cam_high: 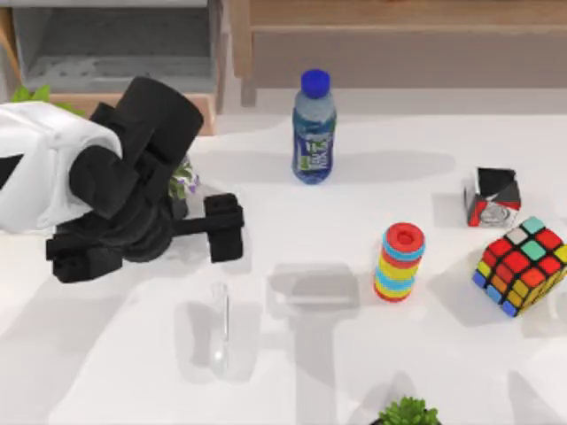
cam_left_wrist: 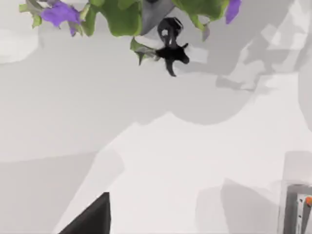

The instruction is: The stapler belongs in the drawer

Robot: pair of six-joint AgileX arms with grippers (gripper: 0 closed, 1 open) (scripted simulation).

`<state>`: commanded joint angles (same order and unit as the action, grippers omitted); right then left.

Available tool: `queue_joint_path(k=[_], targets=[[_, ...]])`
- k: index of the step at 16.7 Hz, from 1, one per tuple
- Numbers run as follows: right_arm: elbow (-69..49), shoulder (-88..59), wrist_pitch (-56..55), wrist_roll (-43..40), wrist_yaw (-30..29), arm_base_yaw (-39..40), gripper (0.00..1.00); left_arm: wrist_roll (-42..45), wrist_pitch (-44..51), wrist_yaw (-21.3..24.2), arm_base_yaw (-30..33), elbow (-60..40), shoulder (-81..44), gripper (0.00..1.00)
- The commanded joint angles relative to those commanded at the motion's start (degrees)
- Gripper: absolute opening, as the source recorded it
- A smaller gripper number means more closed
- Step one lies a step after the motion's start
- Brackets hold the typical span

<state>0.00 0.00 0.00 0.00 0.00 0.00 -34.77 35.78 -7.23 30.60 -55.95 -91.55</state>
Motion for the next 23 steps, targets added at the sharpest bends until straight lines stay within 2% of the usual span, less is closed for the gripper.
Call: queue_joint_path(k=[3,6,14,20,23], targets=[[0.0,0.0,0.0,0.0,0.0,0.0,1.0,-6.9,9.3,-1.0,9.2,-4.3,-2.4,1.0],[0.0,0.0,0.0,0.0,0.0,0.0,1.0,-10.4,13.7,-1.1,13.5,-7.0,-3.9,1.0],[0.0,0.0,0.0,0.0,0.0,0.0,1.0,-10.2,12.8,-1.1,13.3,-6.4,-4.4,1.0],[0.0,0.0,0.0,0.0,0.0,0.0,1.0,-8.6,-0.2,-0.8,11.9,-1.2,-11.4,1.0],[0.0,0.0,0.0,0.0,0.0,0.0,1.0,-8.3,-2.1,-0.8,11.6,-0.3,-12.8,1.0]])
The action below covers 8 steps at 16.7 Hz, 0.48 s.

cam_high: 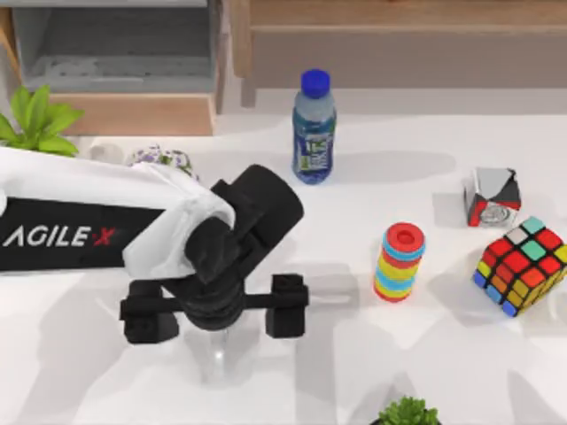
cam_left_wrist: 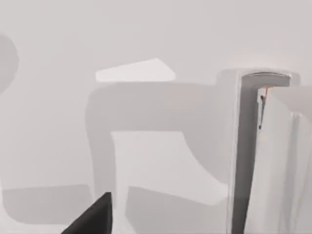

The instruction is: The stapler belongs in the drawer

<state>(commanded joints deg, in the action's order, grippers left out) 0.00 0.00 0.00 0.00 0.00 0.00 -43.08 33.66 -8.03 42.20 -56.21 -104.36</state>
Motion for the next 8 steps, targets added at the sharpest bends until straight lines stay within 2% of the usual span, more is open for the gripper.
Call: queue_joint_path(k=[3,8], targets=[[0.0,0.0,0.0,0.0,0.0,0.0,1.0,0.0,0.0,0.0,0.0,0.0,0.0,1.0],[0.0,0.0,0.0,0.0,0.0,0.0,1.0,0.0,0.0,0.0,0.0,0.0,0.0,0.62]])
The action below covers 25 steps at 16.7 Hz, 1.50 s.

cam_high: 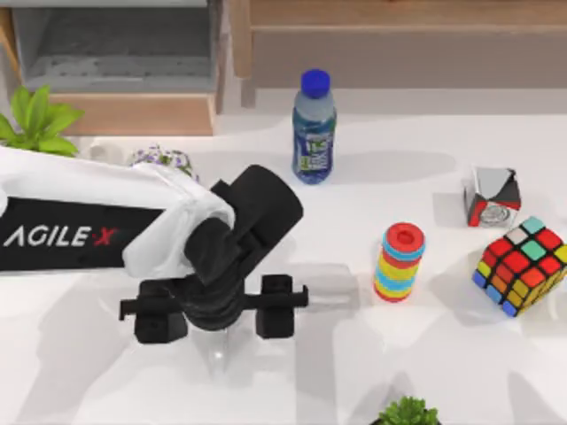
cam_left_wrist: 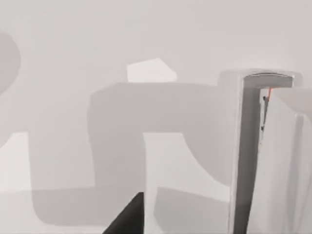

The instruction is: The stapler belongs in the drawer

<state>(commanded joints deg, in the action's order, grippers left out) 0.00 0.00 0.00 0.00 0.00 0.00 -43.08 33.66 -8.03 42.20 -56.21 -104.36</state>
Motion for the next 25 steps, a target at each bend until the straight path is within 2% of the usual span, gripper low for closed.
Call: queue_joint_path(k=[8,18,25], targets=[[0.0,0.0,0.0,0.0,0.0,0.0,1.0,0.0,0.0,0.0,0.0,0.0,0.0,0.02],[0.0,0.0,0.0,0.0,0.0,0.0,1.0,0.0,0.2,0.0,0.1,-0.1,0.2,0.0],[0.0,0.0,0.0,0.0,0.0,0.0,1.0,0.0,6.9,0.0,0.1,-3.4,3.5,0.0]])
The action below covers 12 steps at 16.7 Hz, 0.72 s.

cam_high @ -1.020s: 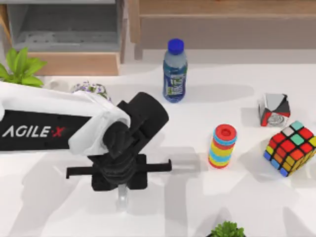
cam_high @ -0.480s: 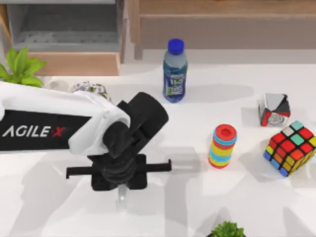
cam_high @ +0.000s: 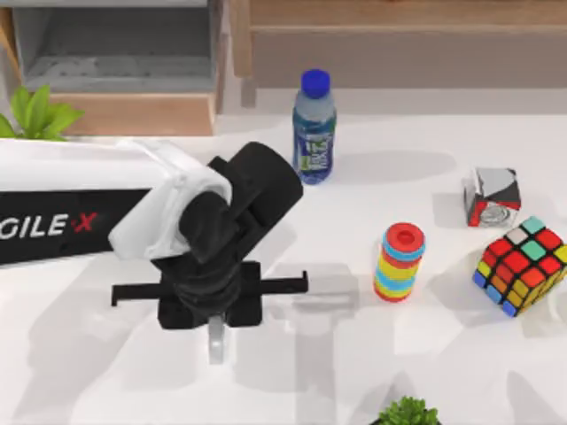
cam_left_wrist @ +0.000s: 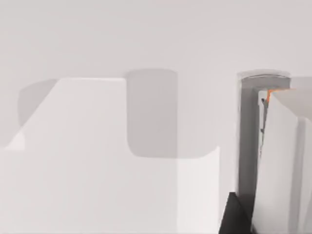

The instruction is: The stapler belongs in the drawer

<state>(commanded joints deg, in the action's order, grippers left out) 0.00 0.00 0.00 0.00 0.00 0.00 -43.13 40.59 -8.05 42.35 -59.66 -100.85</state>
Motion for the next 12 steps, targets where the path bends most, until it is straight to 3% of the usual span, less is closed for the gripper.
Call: queue_joint_path(k=[7,12], targets=[[0.0,0.0,0.0,0.0,0.0,0.0,1.0,1.4,0.0,0.1,-1.4,-1.5,0.3,0.0],[0.0,0.0,0.0,0.0,0.0,0.0,1.0,11.9,0.7,-0.4,-12.9,-13.5,1.7,0.0]])
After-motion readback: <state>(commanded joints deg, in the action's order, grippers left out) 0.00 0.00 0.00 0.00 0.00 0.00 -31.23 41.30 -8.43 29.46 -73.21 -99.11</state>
